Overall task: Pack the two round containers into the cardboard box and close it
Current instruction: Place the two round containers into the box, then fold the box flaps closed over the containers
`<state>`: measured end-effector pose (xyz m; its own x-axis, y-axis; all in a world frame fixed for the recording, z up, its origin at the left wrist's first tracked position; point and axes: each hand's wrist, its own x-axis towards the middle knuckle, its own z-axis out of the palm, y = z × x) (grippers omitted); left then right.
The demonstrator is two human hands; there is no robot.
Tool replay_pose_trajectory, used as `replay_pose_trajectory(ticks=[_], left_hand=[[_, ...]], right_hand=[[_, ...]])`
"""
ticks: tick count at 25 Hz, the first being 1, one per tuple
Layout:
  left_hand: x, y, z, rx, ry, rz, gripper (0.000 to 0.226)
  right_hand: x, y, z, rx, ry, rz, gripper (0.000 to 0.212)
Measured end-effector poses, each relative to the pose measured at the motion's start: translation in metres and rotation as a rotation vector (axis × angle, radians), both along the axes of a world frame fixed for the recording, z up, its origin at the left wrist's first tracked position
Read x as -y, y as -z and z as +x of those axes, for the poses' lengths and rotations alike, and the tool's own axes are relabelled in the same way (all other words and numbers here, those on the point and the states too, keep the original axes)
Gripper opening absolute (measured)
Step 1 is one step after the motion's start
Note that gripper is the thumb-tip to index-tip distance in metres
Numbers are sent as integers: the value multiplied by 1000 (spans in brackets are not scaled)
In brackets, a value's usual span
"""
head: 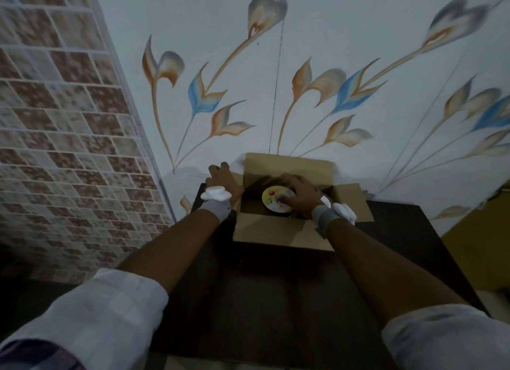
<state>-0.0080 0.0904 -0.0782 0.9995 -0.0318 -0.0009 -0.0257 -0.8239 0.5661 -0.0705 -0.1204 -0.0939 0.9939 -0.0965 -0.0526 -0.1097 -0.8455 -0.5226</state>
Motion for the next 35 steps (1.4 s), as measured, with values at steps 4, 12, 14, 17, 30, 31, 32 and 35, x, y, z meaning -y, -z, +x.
replay_pose_trajectory(ticks=[4, 12, 14, 17, 30, 31, 32, 35], left_hand=[[22, -38, 9, 167, 164, 125, 48], [44, -1, 8, -10, 306, 251, 25], [34, 3, 19, -23, 361, 178, 22], [30, 6, 27, -28, 344, 18, 14], [29, 14, 21, 128, 196, -264, 37], [26, 13, 20, 167, 227, -206, 25], [24, 10, 19, 176, 260, -141, 23], [24, 4, 21, 147, 315, -51, 31]], right_hand=[[37, -12, -20, 208, 331, 44, 53], [93, -15, -64, 39, 681, -17, 55], [96, -15, -67, -25, 700, 102, 56], [88, -17, -70, 83, 706, 181, 49], [65, -5, -64, 128, 262, -5, 38], [68, -1, -68, 151, 254, 7, 42], [69, 4, -73, 163, 253, 39, 47], [77, 15, -83, 217, 257, 239, 56]])
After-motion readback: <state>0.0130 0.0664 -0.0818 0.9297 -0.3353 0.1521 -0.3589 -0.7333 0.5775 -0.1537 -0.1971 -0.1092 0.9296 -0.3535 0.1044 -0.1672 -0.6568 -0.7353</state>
